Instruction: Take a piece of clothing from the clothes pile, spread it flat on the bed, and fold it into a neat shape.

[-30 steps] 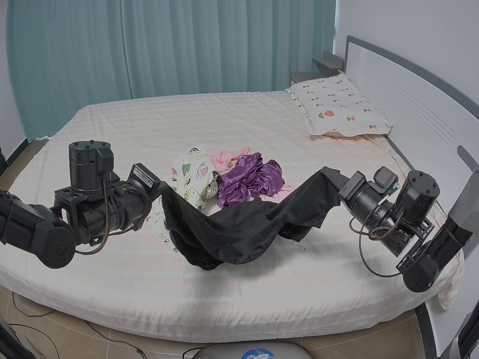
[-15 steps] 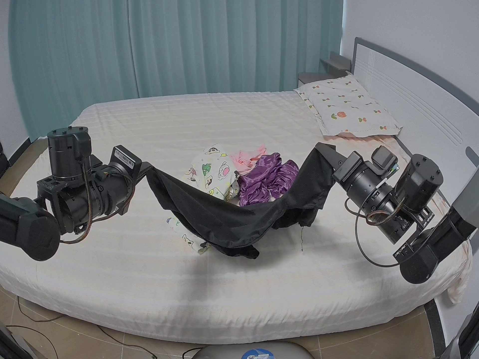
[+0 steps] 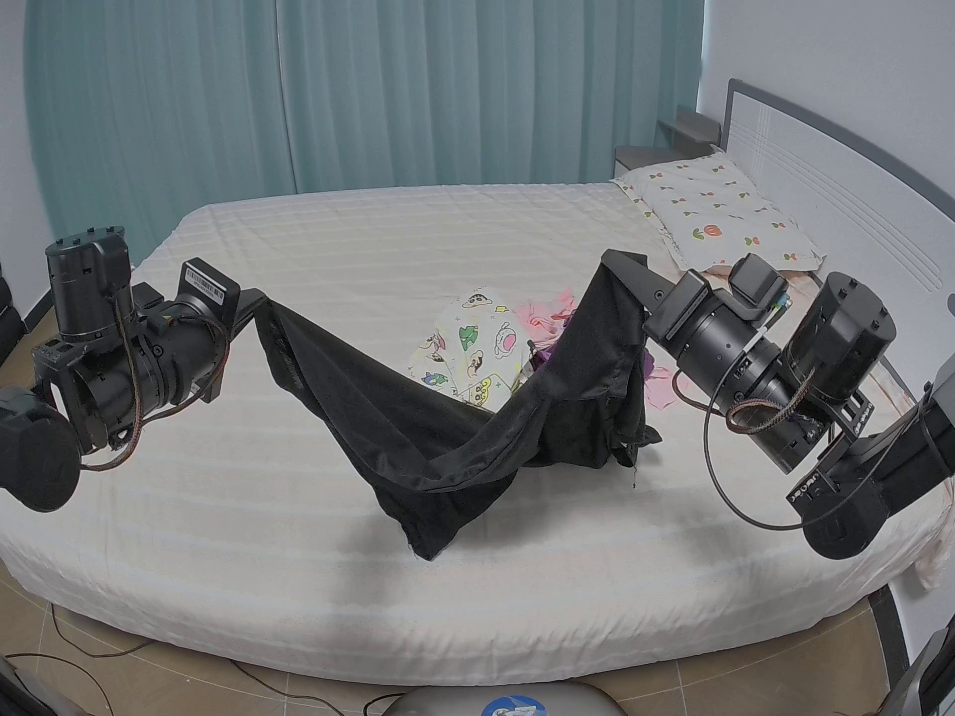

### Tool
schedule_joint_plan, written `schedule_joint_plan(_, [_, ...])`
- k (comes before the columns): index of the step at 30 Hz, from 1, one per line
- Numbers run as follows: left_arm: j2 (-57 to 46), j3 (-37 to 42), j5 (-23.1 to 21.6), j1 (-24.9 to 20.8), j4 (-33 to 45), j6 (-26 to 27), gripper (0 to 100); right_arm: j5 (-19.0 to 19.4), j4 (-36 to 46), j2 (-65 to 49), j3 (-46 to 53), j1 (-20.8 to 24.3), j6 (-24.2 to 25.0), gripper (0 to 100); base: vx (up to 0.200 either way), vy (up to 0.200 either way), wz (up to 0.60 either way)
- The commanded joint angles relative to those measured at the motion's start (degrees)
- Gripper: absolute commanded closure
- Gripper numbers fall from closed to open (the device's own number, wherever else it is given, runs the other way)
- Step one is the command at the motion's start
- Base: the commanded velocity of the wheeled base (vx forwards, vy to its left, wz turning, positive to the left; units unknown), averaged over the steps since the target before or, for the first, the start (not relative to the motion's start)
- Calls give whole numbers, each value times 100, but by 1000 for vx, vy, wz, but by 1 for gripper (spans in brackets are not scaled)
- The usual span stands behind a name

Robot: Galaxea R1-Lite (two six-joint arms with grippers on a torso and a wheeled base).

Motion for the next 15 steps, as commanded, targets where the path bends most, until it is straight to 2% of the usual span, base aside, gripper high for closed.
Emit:
schedule_joint_plan(1, [-114, -28, 2, 53, 0, 0, 100, 1, 34, -140, -83, 43, -43, 100, 0, 200, 0])
schedule_joint_plan(6, [-166, -37, 2, 71, 0, 0, 100, 1, 148, -131, -109, 140, -52, 100, 0, 200, 0])
schedule_joint_plan(15, [-158, 16, -16, -17, 17, -18, 100, -16, 236, 168, -329, 588, -60, 100, 0, 200, 0])
